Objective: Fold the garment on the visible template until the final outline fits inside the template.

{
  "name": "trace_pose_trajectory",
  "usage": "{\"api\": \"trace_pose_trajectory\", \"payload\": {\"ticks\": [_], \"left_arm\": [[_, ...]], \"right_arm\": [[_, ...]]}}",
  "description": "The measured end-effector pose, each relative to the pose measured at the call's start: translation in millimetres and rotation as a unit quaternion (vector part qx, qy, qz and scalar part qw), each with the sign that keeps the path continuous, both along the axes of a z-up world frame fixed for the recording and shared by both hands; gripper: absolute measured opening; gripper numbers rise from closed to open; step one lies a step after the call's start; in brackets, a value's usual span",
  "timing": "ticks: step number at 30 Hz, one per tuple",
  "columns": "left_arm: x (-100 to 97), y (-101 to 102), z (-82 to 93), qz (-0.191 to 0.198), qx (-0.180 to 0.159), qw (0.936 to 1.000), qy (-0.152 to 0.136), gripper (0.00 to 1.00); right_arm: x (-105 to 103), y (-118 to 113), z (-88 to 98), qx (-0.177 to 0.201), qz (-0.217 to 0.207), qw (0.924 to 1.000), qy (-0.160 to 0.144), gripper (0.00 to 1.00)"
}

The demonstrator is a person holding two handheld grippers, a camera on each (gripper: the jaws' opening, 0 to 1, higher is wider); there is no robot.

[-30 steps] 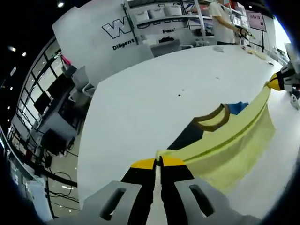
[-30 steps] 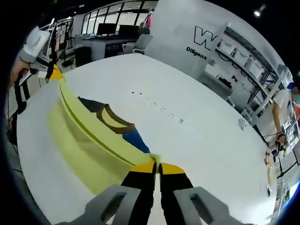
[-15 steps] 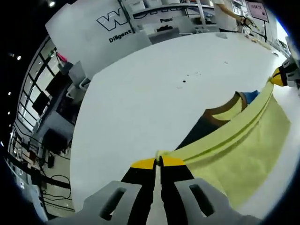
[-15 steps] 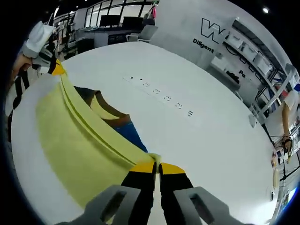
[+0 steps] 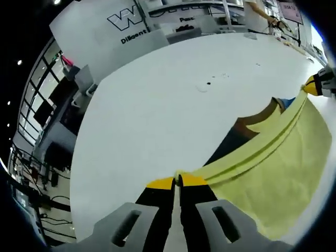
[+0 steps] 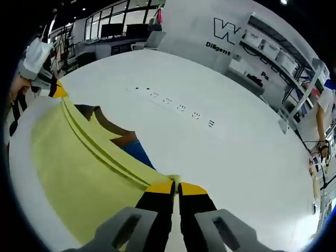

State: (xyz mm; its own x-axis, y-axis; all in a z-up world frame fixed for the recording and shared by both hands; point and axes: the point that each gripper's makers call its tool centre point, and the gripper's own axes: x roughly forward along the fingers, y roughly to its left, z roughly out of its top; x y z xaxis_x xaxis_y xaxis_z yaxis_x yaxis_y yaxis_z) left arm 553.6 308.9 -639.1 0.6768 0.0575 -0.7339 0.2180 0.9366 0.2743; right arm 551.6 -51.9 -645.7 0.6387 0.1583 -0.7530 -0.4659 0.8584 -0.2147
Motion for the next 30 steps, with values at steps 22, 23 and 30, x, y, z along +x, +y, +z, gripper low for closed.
{"api": "trace_pose_trajectory", "payload": {"ticks": [22,23,30], "left_arm": [[0.6,-2,11.5,-0.009,-0.055,0.9979,-0.032,0.36],[0.0,-2,11.7,-0.007,-0.057,0.9978,-0.032,0.37],[-9.4,-1,13.4,-0.011,-0.069,0.9972,-0.028,0.44]], "right_arm": [[-4,-11,18.9,0.051,-0.043,0.9973,-0.031,0.14],[-5,-11,19.2,0.052,-0.042,0.9973,-0.029,0.16],[-14,-8,20.3,0.058,-0.037,0.9974,-0.021,0.27]]}}
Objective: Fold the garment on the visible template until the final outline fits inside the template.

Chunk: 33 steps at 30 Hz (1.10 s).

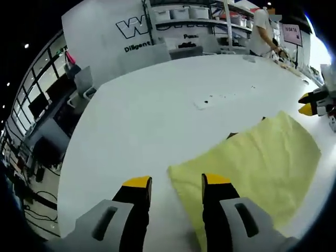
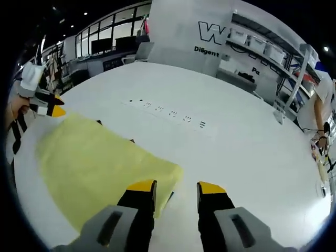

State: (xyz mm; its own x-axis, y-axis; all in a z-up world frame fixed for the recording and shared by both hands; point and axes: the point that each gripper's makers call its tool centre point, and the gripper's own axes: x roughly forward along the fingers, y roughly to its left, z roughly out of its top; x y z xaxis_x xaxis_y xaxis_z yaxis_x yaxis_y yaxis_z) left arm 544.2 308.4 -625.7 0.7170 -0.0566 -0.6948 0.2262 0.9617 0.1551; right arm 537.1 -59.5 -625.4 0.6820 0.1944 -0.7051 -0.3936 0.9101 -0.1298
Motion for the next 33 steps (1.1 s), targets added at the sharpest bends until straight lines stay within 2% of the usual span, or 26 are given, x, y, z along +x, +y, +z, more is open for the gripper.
{"api": "trace_pose_trajectory", "payload": {"ticks": [2,3,6,9,10,11,14,16,19,23,26,31,33], "left_arm": [[0.7,-5,4.1,0.006,-0.031,0.9994,-0.012,0.51],[-2.3,-5,4.3,0.006,-0.038,0.9993,-0.004,0.55],[-6.8,-6,6.6,0.002,-0.039,0.9992,-0.006,0.62],[-14.9,-4,9.0,0.003,-0.042,0.9991,-0.001,0.62],[-16.9,-4,10.0,0.003,-0.044,0.999,-0.001,0.64],[-18.8,-5,11.0,0.001,-0.047,0.9989,-0.003,0.66],[-26.5,-8,13.2,0.003,-0.074,0.9973,0.001,0.71],[-31.9,-9,9.1,0.001,-0.076,0.997,0.017,0.7],[-37.9,-10,7.8,0.003,-0.086,0.996,0.024,0.69],[-44.2,-12,9.7,0.002,-0.096,0.9951,0.023,0.71],[-51.3,-12,10.1,-0.001,-0.094,0.9953,0.024,0.7],[-68.7,-17,5.0,0.0,-0.133,0.9905,0.034,0.67],[-74.5,-16,1.8,0.0,-0.132,0.9904,0.041,0.67]], "right_arm": [[-3,1,-0.3,0.002,0.0,1.0,0.002,0.28],[-6,1,-0.5,0.002,0.001,1.0,0.003,0.29],[-14,5,-1.4,0.012,0.007,0.9999,0.011,0.34],[-28,20,-3.0,0.077,0.005,0.996,0.045,0.44],[-28,24,0.6,0.102,0.003,0.9939,0.042,0.48],[-29,25,2.0,0.108,0.004,0.9933,0.042,0.51],[-33,21,4.5,0.107,0.003,0.9934,0.043,0.53],[-34,20,4.6,0.104,0.005,0.9937,0.043,0.53],[-38,20,3.7,0.102,0.008,0.9937,0.045,0.57],[-43,19,3.4,0.094,0.011,0.9947,0.039,0.56],[-52,20,0.6,0.094,0.013,0.9944,0.047,0.56],[-65,19,-3.0,0.089,0.019,0.9944,0.053,0.57],[-69,18,-4.4,0.087,0.02,0.9944,0.056,0.57]]}}
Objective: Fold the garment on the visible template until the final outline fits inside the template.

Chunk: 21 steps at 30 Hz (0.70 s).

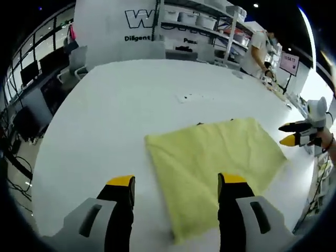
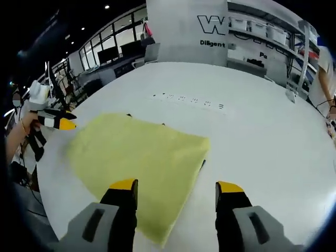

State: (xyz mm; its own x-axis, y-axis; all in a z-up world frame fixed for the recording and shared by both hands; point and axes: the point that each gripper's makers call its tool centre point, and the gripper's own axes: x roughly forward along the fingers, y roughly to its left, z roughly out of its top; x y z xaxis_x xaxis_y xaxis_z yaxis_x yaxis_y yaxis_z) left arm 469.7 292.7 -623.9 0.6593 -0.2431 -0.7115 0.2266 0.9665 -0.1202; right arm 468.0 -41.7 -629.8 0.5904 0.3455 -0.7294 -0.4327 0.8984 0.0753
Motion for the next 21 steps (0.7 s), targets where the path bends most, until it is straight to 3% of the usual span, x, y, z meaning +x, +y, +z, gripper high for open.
{"api": "trace_pose_trajectory", "payload": {"ticks": [21], "left_arm": [[-49.6,-1,-22.6,-0.01,0.004,0.999,0.044,0.59]], "right_arm": [[-41,-6,-22.3,-0.003,0.0,0.9994,0.034,0.54]]}}
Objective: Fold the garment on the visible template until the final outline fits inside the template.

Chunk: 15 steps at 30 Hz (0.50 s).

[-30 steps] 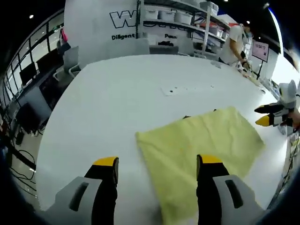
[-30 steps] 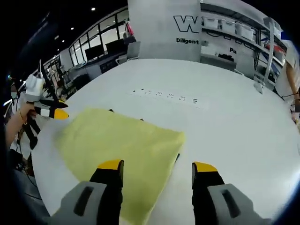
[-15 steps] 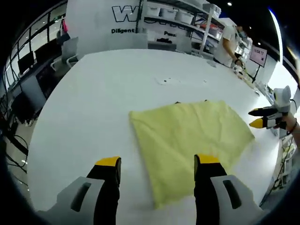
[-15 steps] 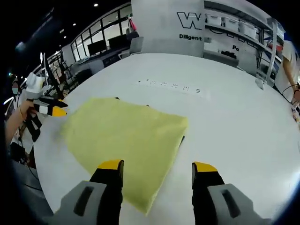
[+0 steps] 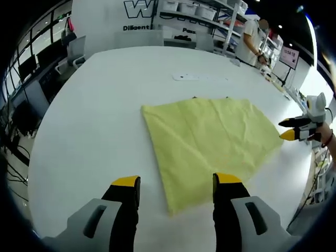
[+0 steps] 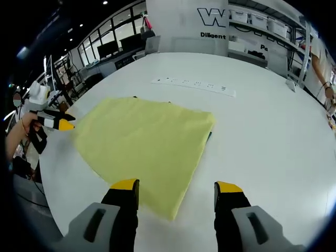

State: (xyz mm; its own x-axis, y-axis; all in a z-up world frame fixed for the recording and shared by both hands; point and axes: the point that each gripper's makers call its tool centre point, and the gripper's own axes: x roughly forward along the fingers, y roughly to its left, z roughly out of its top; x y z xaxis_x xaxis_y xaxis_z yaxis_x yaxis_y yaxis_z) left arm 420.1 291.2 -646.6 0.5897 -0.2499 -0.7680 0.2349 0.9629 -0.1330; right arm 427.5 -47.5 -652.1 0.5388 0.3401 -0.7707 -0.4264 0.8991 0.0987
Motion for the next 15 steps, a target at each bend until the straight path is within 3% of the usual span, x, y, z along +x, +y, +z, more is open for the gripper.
{"api": "trace_pose_trajectory", "payload": {"ticks": [5,11,15], "left_arm": [[-5.1,-2,-1.5,-0.012,0.007,0.9999,-0.009,0.57],[-13.5,-4,-7.3,-0.011,-0.007,0.9999,0.004,0.52],[-18.7,-3,-11.3,-0.006,-0.013,0.9999,0.008,0.5]], "right_arm": [[-9,-1,-5.9,0.001,-0.001,1.0,0.007,0.51],[-18,1,-12.7,-0.001,0.004,0.9999,0.014,0.45],[-22,1,-15.9,0.001,0.001,0.9998,0.018,0.36]]}}
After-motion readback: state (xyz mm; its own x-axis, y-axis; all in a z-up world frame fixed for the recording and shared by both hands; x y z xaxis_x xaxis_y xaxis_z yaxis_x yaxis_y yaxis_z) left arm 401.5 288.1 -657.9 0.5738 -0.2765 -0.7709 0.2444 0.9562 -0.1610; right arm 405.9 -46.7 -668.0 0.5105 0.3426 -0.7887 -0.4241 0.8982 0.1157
